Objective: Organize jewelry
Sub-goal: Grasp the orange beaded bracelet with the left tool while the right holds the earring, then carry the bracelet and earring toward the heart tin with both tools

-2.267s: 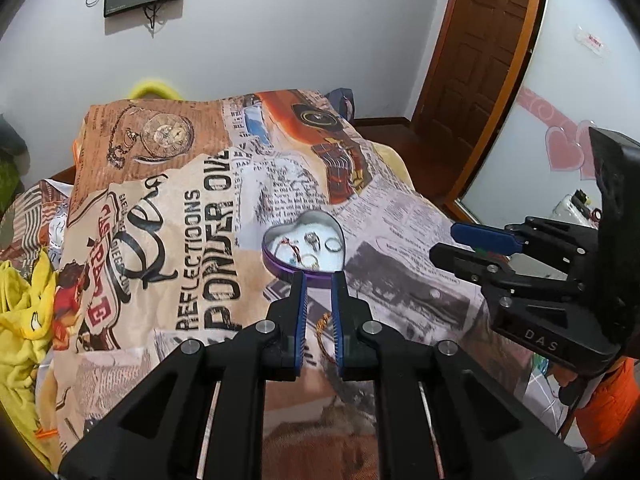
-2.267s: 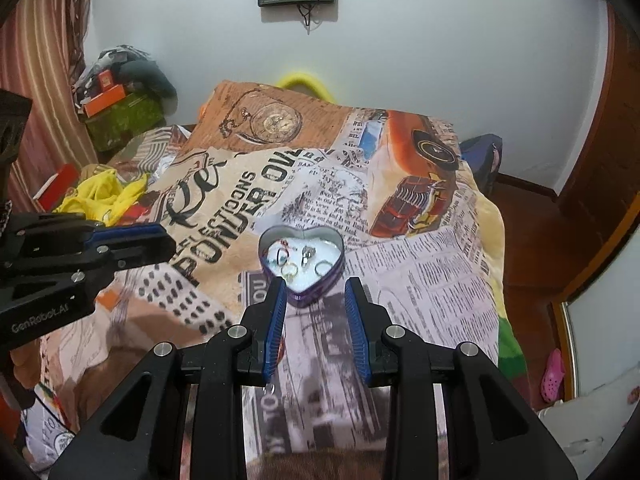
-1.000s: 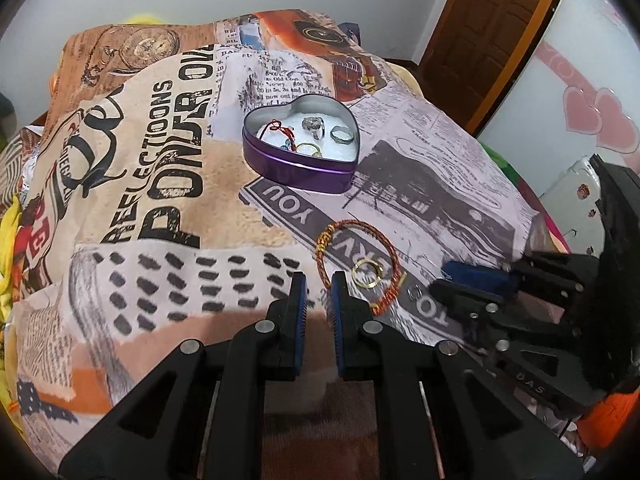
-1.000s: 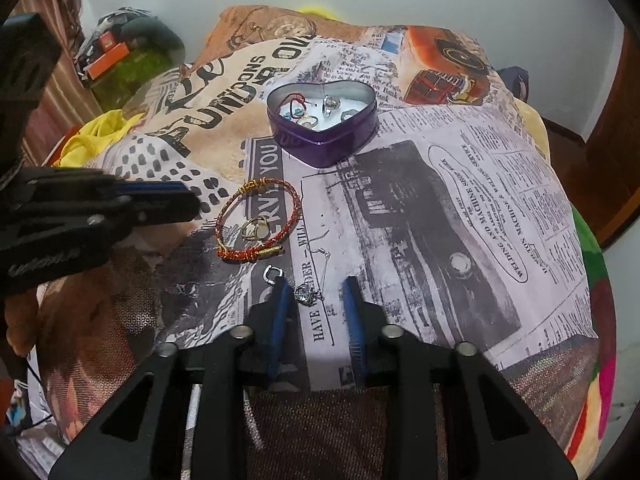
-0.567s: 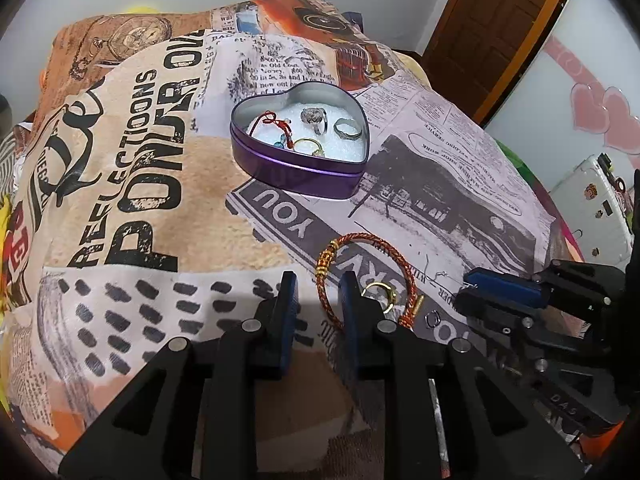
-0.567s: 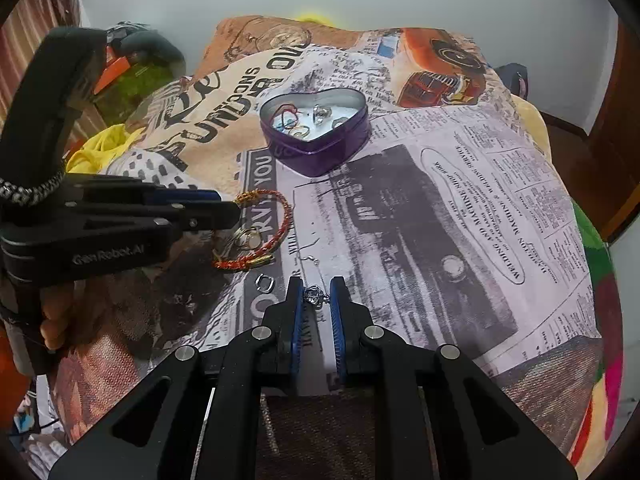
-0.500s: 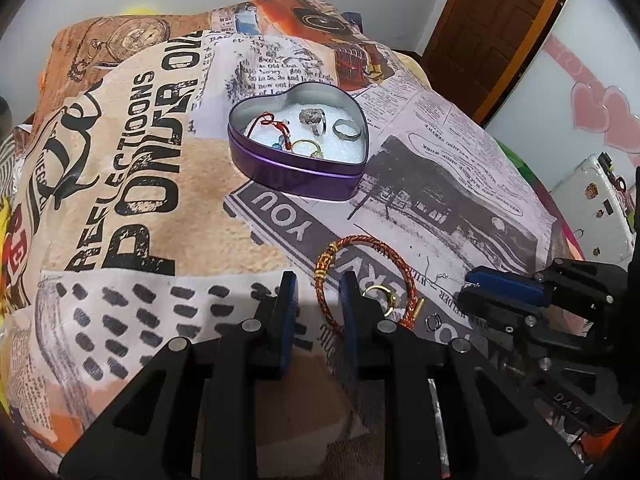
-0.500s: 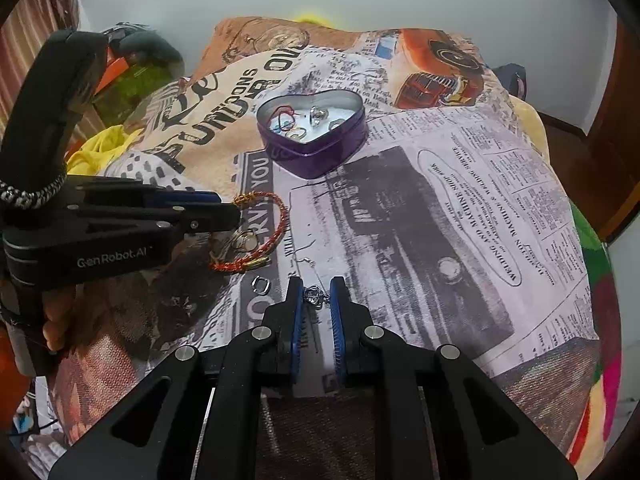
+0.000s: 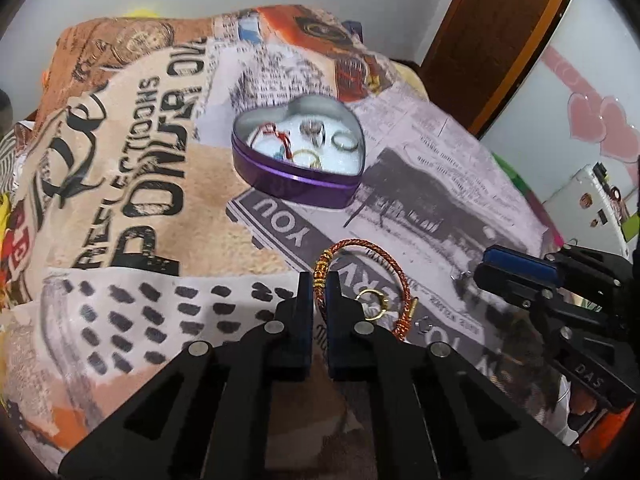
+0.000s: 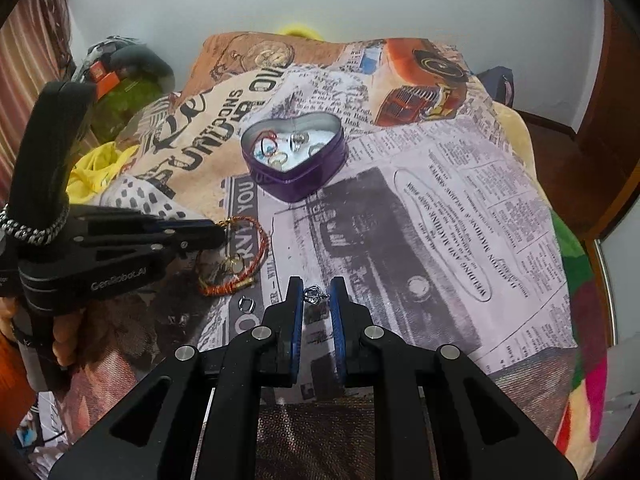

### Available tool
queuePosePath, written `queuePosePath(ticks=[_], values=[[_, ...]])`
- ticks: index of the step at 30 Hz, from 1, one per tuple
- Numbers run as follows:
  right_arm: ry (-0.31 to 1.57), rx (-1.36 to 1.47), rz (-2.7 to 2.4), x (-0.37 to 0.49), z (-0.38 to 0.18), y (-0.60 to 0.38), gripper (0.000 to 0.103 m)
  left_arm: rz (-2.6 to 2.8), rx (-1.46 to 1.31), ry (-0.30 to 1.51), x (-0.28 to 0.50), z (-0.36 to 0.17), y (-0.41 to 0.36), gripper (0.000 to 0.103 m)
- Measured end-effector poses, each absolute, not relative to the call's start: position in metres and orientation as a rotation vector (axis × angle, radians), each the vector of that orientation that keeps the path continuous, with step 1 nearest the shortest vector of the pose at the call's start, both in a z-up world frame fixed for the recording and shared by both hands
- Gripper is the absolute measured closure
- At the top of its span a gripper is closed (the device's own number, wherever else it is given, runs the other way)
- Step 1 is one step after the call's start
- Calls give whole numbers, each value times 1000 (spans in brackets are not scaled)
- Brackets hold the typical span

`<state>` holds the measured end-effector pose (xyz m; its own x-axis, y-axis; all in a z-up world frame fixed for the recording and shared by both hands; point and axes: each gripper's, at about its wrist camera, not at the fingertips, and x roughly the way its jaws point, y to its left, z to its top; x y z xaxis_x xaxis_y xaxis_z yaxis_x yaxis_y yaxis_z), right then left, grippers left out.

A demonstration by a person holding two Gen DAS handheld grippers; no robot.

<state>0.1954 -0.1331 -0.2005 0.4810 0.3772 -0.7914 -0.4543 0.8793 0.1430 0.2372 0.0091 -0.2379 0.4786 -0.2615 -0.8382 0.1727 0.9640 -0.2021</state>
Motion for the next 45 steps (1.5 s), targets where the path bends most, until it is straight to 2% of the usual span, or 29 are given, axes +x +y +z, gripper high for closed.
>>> queuePosePath(ticks=[18,30,45], values=[[823,-90,498,197,-148,-129,91,-177,-39,861,221,-168,24,99],[743,-83,502,219,-124,-122,91,-161,-54,812,241,-152,30,99],[719,-81,537,252,-124,-104,91,-141,-77,812,285,-161,39,99]])
